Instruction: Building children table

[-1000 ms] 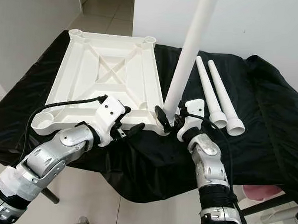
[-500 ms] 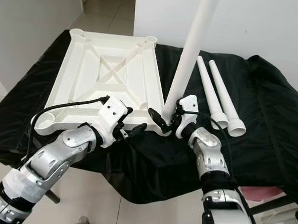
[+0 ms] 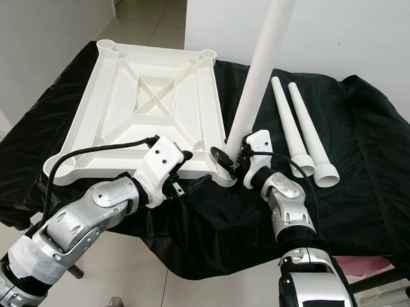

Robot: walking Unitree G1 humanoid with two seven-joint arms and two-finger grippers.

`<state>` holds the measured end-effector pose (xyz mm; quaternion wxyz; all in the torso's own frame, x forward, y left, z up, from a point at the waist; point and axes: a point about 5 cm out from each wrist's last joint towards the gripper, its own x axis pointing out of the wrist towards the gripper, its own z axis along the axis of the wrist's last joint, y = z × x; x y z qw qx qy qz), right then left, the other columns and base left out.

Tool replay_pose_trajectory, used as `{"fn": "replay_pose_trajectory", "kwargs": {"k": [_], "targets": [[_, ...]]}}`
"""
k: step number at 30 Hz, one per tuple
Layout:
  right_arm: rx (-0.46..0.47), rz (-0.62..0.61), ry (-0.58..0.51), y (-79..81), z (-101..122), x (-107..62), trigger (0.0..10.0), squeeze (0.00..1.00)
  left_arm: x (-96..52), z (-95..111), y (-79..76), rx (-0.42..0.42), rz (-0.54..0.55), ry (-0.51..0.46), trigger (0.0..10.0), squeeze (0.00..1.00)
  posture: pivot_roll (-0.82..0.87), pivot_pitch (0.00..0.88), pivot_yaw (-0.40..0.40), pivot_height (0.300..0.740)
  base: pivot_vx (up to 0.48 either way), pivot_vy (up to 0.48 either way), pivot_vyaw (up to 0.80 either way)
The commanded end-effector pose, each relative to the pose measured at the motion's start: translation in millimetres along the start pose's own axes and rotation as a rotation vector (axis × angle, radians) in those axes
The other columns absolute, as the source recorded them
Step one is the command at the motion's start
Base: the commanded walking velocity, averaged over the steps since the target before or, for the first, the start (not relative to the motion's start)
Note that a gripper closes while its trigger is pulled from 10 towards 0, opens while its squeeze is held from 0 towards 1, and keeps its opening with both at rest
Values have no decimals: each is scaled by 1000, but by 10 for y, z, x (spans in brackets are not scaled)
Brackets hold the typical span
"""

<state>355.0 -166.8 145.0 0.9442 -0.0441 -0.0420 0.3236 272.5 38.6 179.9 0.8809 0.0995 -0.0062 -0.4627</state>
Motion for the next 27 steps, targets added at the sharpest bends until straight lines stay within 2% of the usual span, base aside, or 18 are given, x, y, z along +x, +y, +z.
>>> {"fn": "replay_pose_trajectory", "kwargs": {"k": [1, 4, 7, 12, 13, 14, 16, 18, 20, 22, 23, 24, 26, 27], "targets": [[31, -15, 36, 19, -112, -48, 10000, 0, -2, -31, -52, 2, -110, 13, 10000, 0, 44, 31, -44, 740, 0, 0, 0], [36, -28, 39, 26, -126, -51, 10000, 0, 0, -40, -49, 5, -109, 15, 10000, 0, 40, 32, -42, 740, 0, 0, 0], [47, -136, 32, 60, -143, -50, 10000, 0, 4, -71, -50, 9, -100, 21, 10000, 0, 31, 35, -43, 740, 0, 0, 0], [49, -162, 25, 74, -137, -47, 10000, 0, 7, -76, -50, 9, -97, 22, 10000, 0, 31, 35, -43, 740, 0, 0, 0], [59, -198, 19, 96, -123, -39, 10000, 0, 10, -83, -45, 9, -92, 24, 10000, 0, 24, 37, -44, 740, 0, 0, 0], [90, -288, 9, 121, -107, -23, 10000, 0, 19, -100, -31, 9, -79, 28, 10000, 0, 12, 38, -45, 740, 0, 0, 0], [90, -288, 9, 121, -107, -23, 10000, 0, 19, -100, -31, 9, -79, 28, 10000, 0, 12, 38, -45, 740, 0, 0, 0], [137, -484, 26, 221, -132, -20, 10000, 0, 32, -118, -9, 6, -61, 27, 10000, 0, -1, 40, -46, 740, 0, 0, 0], [137, -484, 26, 221, -132, -20, 10000, 0, 32, -118, -9, 6, -61, 27, 10000, 0, -1, 40, -46, 740, 0, 0, 0], [197, -646, 61, 366, -211, -48, 10000, 0, 43, -125, 2, 11, -55, 27, 10000, 0, -3, 37, -50, 740, 0, 0, 0], [197, -646, 61, 366, -211, -48, 10000, 0, 43, -125, 2, 11, -55, 27, 10000, 0, -3, 37, -50, 740, 0, 0, 0], [219, -686, 62, 438, -224, -47, 10000, 0, 41, -126, 12, 10, -52, 25, 10000, 0, -8, 38, -45, 740, 0, 0, 0], [255, -641, 45, 593, -203, 24, 10000, 0, 39, -131, 25, 1, -43, 22, 10000, 0, -11, 37, -42, 740, 0, 0, 0], [255, -641, 45, 593, -203, 24, 10000, 0, 39, -131, 25, 1, -43, 22, 10000, 0, -11, 37, -42, 740, 0, 0, 0]]}}
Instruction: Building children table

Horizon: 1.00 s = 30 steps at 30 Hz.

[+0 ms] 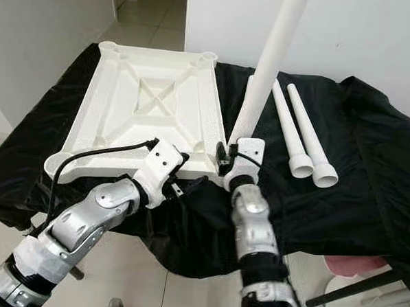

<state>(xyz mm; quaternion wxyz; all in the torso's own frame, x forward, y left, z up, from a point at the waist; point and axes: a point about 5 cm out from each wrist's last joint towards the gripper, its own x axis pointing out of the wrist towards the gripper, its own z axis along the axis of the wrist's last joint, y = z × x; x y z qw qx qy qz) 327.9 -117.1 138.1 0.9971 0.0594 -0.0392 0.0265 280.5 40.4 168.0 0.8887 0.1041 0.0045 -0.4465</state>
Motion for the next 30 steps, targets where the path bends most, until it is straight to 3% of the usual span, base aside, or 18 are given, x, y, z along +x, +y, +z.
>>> {"fn": "replay_pose_trajectory", "kwargs": {"k": [1, 17, 18, 25, 26, 27, 28, 30], "targets": [[53, -18, 77, -11, -159, -65, 10000, 0, 0, -2, -27, 5, -76, -6, 10000, 0, -12, 36, -40, 740, 0, 0, 0], [39, 0, 46, 102, -4, -88, 10000, 0, -8, -6, -21, 12, -69, -13, 10000, 0, 2, 44, -42, 740, 0, 0, 0], [41, 5, 43, 97, 4, -90, 10000, 1000, -9, -7, -19, 10, -66, -14, 10000, 0, 2, 44, -42, 740, 0, 0, 0], [36, 38, 24, 86, 39, -87, 10000, 1000, -17, -8, -11, 10, -62, -13, 10000, 0, 4, 48, -43, 740, 0, 0, 0], [34, 80, 17, 75, 56, -92, 10000, 933, -19, -9, -9, 10, -62, -12, 10000, 0, 4, 50, -40, 740, 0, 0, 0], [34, 80, 17, 75, 56, -92, 10000, 933, -19, -9, -9, 10, -62, -12, 10000, 0, 4, 50, -40, 740, 0, 0, 0], [22, 127, 15, 64, 66, -100, 10000, 0, -20, -10, -8, 11, -62, -11, 10000, 0, 2, 51, -40, 740, 0, 0, 0], [10, 178, 13, 47, 71, -111, 10000, 0, -20, -10, -7, 12, -62, -10, 10000, 0, 2, 52, -41, 740, 0, 0, 0]]}}
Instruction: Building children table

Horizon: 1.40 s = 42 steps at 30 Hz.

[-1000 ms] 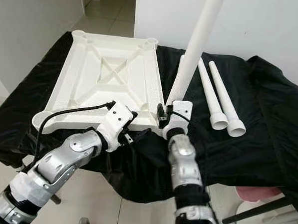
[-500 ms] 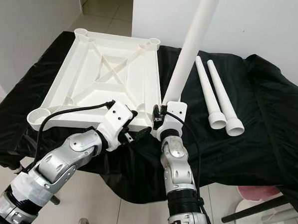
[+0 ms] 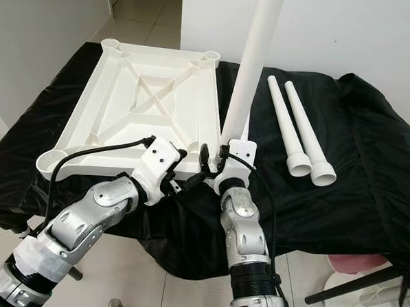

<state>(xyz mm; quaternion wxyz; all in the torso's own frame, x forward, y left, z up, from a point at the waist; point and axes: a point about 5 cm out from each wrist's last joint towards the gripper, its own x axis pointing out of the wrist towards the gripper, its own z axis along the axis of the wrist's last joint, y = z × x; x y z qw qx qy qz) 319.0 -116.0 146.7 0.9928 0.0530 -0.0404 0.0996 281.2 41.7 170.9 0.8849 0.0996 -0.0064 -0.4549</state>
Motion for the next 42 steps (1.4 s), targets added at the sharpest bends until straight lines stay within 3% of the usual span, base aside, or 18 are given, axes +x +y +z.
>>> {"fn": "replay_pose_trajectory", "kwargs": {"k": [1, 8, 10, 11, 14, 24, 25, 27, 28, 29, 30, 33, 34, 37, 38, 42], "targets": [[-14, 108, 2, -8, -13, -39, 10000, 0, -11, -32, -23, 9, -46, 14, 10000, 0, 1, 50, -41, 740, 0, 0, 0], [-59, 173, -7, -46, -3, -38, 10000, 0, -11, -29, -24, 8, -48, 11, 10000, 0, 1, 48, -42, 740, 0, 0, 0], [-106, 237, -12, -97, 14, -18, 10000, 0, -19, -22, -41, 0, -64, 2, 10000, 0, 3, 46, -43, 740, 0, 0, 0], [-160, 340, -1, -189, 40, 15, 10000, 0, -46, -15, -71, -12, -95, -7, 10000, 0, 7, 46, -44, 740, 0, 0, 0], [-177, 397, 17, -250, 53, 37, 10000, 0, -67, -14, -83, -11, -108, -10, 10000, 0, 11, 45, -46, 740, 0, 0, 0], [-221, 486, 52, -320, 43, 104, 10000, 0, -110, -15, -108, -10, -148, -12, 10000, 0, 21, 43, -45, 740, 0, 0, 0], [-219, 492, 55, -326, 39, 114, 5882, 0, -112, -16, -110, -11, -152, -11, 10000, 0, 21, 43, -45, 740, 0, 0, 0], [-217, 502, 55, -334, 33, 125, 5882, 0, -114, -16, -110, -12, -154, -10, 10000, 0, 21, 43, -45, 740, 0, 0, 0], [-213, 511, 58, -341, 24, 129, 1922, 0, -116, -14, -114, -14, -156, -10, 10000, 0, 21, 43, -45, 740, 0, 0, 0], [-213, 511, 58, -341, 24, 129, 1922, 0, -116, -14, -114, -14, -156, -10, 10000, 0, 21, 43, -45, 740, 0, 0, 0], [-199, 528, 70, -348, 0, 131, 0, 0, -122, -14, -119, -14, -159, -9, 10000, 0, 28, 41, -48, 740, 0, 0, 0], [-191, 528, 75, -363, -21, 121, 0, 0, -131, -24, -135, -19, -166, -5, 10000, 0, 30, 42, -49, 740, 0, 0, 0], [-183, 525, 72, -374, -27, 117, 1529, 0, -137, -28, -144, -19, -169, -3, 10000, 0, 30, 41, -49, 740, 0, 0, 0], [-177, 523, 70, -380, -30, 114, 1529, 0, -140, -31, -149, -19, -171, -3, 10000, 0, 30, 41, -49, 740, 0, 0, 0], [-169, 525, 70, -383, -36, 110, 10000, 0, -141, -34, -152, -20, -171, -1, 10000, 0, 31, 40, -51, 740, 0, 0, 0], [-154, 516, 72, -381, -54, 95, 10000, 0, -139, -37, -161, -22, -174, 0, 10000, 0, 30, 37, -52, 740, 0, 0, 0]]}}
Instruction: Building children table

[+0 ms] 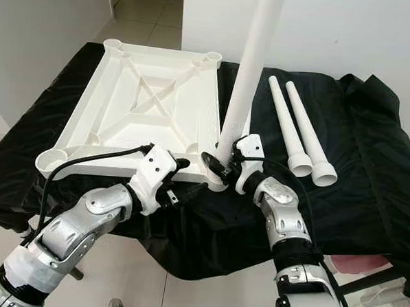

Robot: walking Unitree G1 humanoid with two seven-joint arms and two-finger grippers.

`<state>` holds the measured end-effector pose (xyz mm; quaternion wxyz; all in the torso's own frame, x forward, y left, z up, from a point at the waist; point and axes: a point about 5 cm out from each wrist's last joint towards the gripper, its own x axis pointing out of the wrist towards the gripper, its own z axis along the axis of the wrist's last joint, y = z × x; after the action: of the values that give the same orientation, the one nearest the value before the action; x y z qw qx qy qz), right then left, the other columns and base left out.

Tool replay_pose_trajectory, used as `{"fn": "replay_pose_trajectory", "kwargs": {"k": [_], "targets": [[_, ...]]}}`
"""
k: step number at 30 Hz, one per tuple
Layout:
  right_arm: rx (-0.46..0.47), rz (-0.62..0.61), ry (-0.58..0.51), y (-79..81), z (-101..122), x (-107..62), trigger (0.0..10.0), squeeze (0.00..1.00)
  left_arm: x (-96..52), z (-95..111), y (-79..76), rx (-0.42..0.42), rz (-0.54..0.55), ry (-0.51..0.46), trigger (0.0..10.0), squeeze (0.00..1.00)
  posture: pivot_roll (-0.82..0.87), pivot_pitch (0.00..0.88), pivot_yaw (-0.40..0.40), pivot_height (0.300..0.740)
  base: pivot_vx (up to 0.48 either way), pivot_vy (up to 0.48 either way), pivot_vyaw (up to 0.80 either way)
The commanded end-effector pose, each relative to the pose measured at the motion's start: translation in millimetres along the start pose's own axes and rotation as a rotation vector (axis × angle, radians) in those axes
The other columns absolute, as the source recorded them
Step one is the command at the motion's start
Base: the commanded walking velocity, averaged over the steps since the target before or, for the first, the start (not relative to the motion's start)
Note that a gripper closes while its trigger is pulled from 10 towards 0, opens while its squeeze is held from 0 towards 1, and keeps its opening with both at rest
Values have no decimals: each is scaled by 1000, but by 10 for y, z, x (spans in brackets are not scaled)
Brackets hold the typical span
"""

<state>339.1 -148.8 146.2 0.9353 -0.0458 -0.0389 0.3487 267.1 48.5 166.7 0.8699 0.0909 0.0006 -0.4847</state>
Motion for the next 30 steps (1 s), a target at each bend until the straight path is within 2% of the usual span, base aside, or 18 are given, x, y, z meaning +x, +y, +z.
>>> {"fn": "replay_pose_trajectory", "kwargs": {"k": [1, 8, 14, 17, 18, 21, 22, 24, 30], "targets": [[25, -18, 23, 15, -78, -36, 10000, 0, 4, 0, -81, -2, -108, 3, 10000, 0, 30, 37, -52, 740, 0, 0, 0], [39, -112, 24, 11, -58, -37, 10000, 0, 11, -12, -108, -8, -117, 3, 10000, 0, 24, 30, -58, 740, 0, 0, 0], [64, -159, 2, 76, -14, -32, 10000, 0, 5, -24, -129, -13, -125, 9, 10000, 0, 20, 30, -59, 740, 0, 0, 0], [115, -258, -24, 138, -4, -37, 10000, 0, 0, -27, -130, -14, -126, 10, 10000, 0, 21, 28, -60, 740, 0, 0, 0], [115, -258, -24, 138, -4, -37, 10000, 0, 0, -27, -130, -14, -126, 10, 10000, 0, 21, 28, -60, 740, 0, 0, 0], [134, -421, -29, 168, -34, -58, 10000, 0, -2, -34, -138, -15, -130, 14, 10000, 0, 20, 27, -61, 740, 0, 0, 0], [134, -421, -29, 168, -34, -58, 10000, 0, -2, -34, -138, -15, -130, 14, 10000, 0, 20, 27, -61, 740, 0, 0, 0], [145, -552, -23, 203, -79, -83, 10000, 0, 1, -41, -148, -13, -134, 17, 10000, 0, 21, 25, -60, 740, 0, 0, 0], [181, -666, -29, 284, -90, -90, 10000, 0, 4, -43, -152, -13, -136, 20, 10000, 0, 24, 24, -59, 740, 0, 0, 0]]}}
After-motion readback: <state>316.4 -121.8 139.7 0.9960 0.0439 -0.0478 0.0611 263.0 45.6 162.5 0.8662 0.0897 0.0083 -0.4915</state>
